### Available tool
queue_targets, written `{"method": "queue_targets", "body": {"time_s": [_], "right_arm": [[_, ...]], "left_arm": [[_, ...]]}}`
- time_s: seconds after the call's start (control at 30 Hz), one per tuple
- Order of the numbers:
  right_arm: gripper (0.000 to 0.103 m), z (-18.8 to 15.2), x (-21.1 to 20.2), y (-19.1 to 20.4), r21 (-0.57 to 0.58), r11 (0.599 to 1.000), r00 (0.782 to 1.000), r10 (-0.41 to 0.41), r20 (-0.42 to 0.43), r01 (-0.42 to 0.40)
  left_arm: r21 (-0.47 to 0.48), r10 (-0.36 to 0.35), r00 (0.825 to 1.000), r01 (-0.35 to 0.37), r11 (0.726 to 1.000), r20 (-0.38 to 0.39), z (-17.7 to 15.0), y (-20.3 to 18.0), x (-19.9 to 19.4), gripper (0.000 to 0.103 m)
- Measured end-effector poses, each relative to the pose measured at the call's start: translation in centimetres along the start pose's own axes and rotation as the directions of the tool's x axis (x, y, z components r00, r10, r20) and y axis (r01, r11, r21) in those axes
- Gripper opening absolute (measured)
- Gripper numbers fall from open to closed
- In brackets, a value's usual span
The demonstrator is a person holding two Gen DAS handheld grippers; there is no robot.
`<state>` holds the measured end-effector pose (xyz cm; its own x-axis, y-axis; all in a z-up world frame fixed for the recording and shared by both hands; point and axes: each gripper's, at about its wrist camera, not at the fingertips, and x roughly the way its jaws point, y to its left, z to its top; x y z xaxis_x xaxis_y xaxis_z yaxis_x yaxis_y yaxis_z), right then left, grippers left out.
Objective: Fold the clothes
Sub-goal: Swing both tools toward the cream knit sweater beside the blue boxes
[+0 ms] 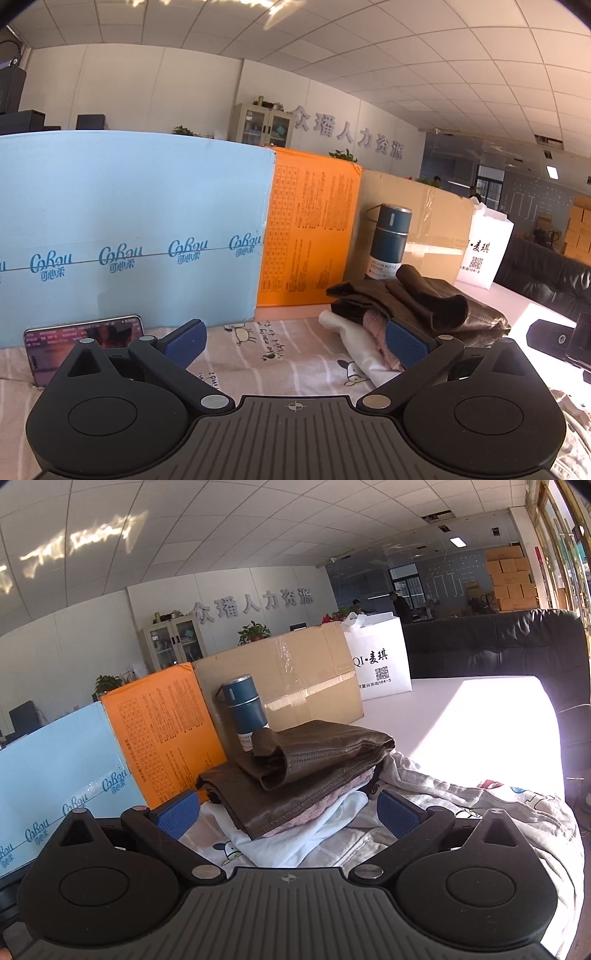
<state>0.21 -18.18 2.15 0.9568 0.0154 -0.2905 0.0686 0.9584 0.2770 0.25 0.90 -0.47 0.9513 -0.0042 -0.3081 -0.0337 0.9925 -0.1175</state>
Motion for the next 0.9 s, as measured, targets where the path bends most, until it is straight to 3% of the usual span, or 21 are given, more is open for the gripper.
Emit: {"method": "queue_targets", "body": {"time_s": [0.17, 0.47, 0.67, 0.9], "right_arm": [[0.103, -0.5, 2.5, 0.6, -0.071, 0.997, 0.999, 0.034, -0.034, -0.037], [0.103, -2.0, 5.9, 0.5, -0.080, 0.997, 1.000, 0.010, -0.013, -0.011], [0.103, -3.1, 7.1, -0.9, -0.027, 1.000, 1.000, 0.013, -0.014, -0.013], [0.103, -5.2, 8.2, -0.8, 0.020, 0.994, 0.994, 0.104, -0.029, -0.104]], "left_arm": [[0.047, 0.033, 0.999, -0.033, 0.998, 0.009, -0.4, -0.7, 0.4, 0.103], [0.098, 0.048, 0.999, -0.050, 0.994, 0.026, -0.8, -1.8, 0.7, 0.103], [0.120, 0.054, 0.996, -0.062, 0.991, 0.067, -0.7, -2.3, 0.0, 0.103], [0.108, 0.063, 0.991, -0.076, 0.991, 0.122, -0.4, -2.2, -1.3, 0.103]]}}
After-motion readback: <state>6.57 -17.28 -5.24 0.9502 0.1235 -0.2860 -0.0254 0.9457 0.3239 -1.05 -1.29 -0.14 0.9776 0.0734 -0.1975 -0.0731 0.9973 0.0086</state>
